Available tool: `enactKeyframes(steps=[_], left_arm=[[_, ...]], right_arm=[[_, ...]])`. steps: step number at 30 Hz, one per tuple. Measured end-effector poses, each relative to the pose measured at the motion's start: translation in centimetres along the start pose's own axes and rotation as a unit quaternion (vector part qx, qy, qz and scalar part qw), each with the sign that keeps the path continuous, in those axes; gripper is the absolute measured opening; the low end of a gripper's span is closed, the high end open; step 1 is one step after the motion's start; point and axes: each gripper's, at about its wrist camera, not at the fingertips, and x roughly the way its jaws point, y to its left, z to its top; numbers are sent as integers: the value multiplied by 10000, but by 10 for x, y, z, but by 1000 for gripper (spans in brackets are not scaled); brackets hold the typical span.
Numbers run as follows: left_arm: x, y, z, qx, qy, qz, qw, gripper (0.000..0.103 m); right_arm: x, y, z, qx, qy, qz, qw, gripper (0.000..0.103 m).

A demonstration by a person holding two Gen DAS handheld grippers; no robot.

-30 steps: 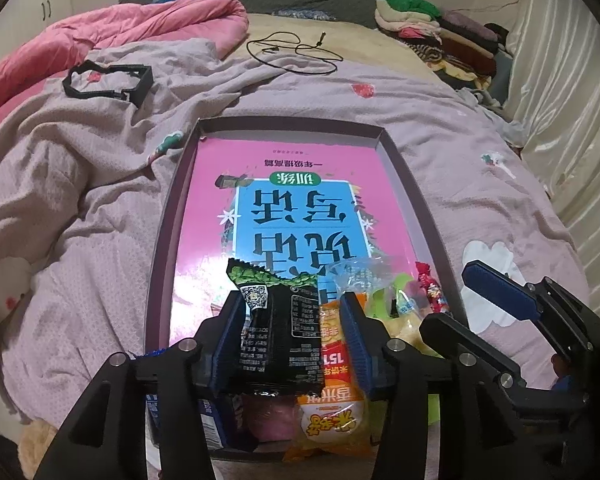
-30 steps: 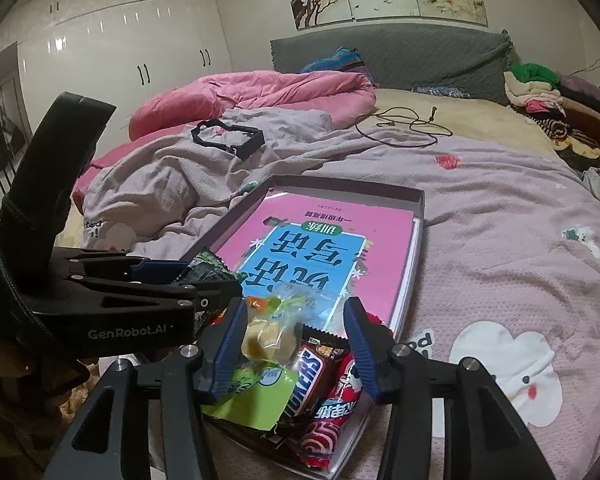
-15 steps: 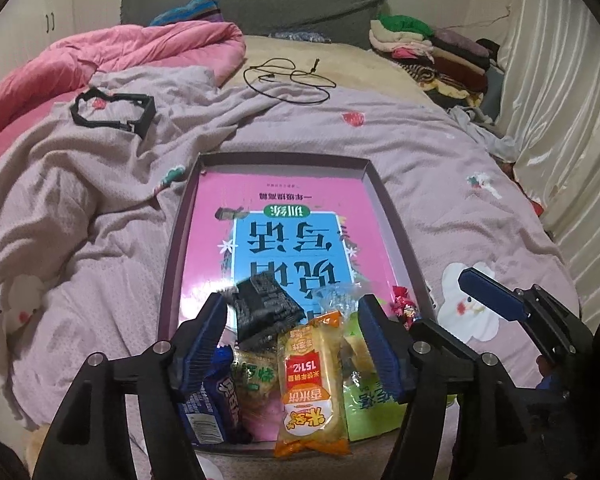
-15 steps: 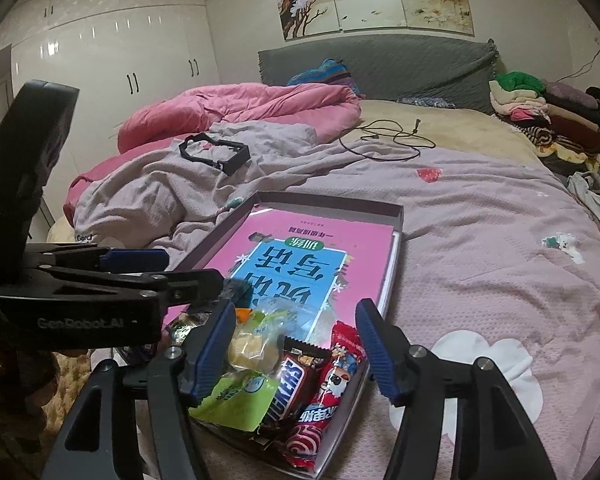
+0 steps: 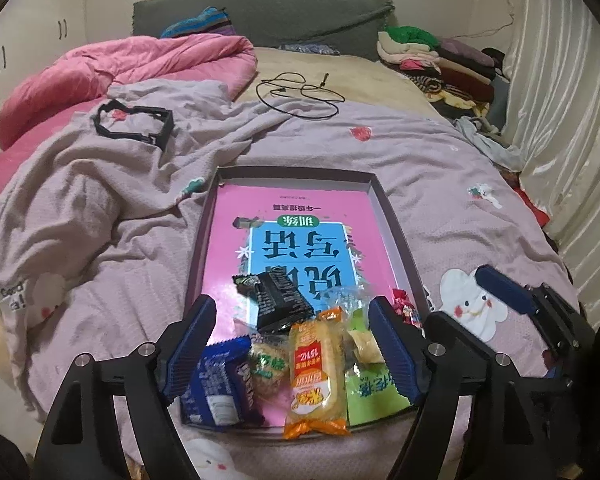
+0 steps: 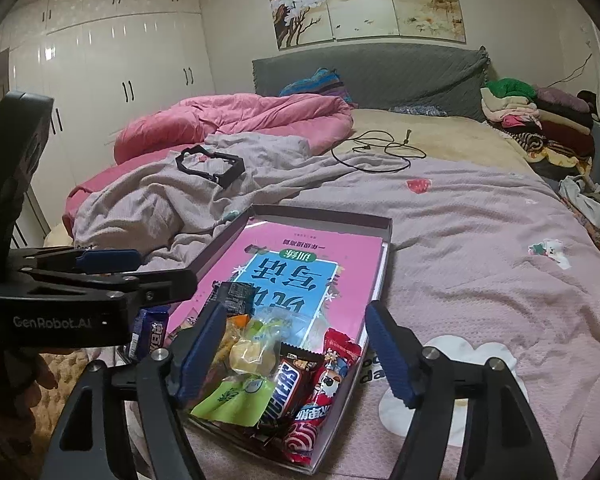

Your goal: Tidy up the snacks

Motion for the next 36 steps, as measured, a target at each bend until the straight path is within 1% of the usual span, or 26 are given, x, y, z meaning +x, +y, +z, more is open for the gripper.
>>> enactKeyframes(steps=[1,3,7,10,16,19,21,26,28,36], left_arm=[[-3,1,-3,16,-4,14,10000,82],[-9,4,-9,-4,1,70,10000,83],[-15,11,-22,-146,62,90,9998,83],[-20,14,-32,-175,79,224,9996,83],[-27,11,-58,-228,215,317,9990,83],[-29,4,-70,-158,313,316,9989,83],[-31,-1,-76,-97,324,325,9989,83],[-37,-11,-79,10,249,355,9991,83],[-38,-13,-80,84,235,435,9987,83],[-41,-16,-80,138,245,458,9986,83]], right_arm=[[-2,0,0,-1,-20,-8,10000,74],[-8,0,-1,1,-58,-14,10000,81],[-19,-1,-3,41,-58,-117,9999,87],[-23,1,-8,69,103,-266,9996,90],[-30,1,-28,184,502,-431,9976,94],[-38,4,-37,153,557,-496,9971,96],[-43,6,-42,139,581,-512,9969,100],[-55,9,-48,125,560,-567,9967,100],[-58,10,-50,126,556,-579,9967,100],[-58,12,-50,82,533,-612,9967,101]])
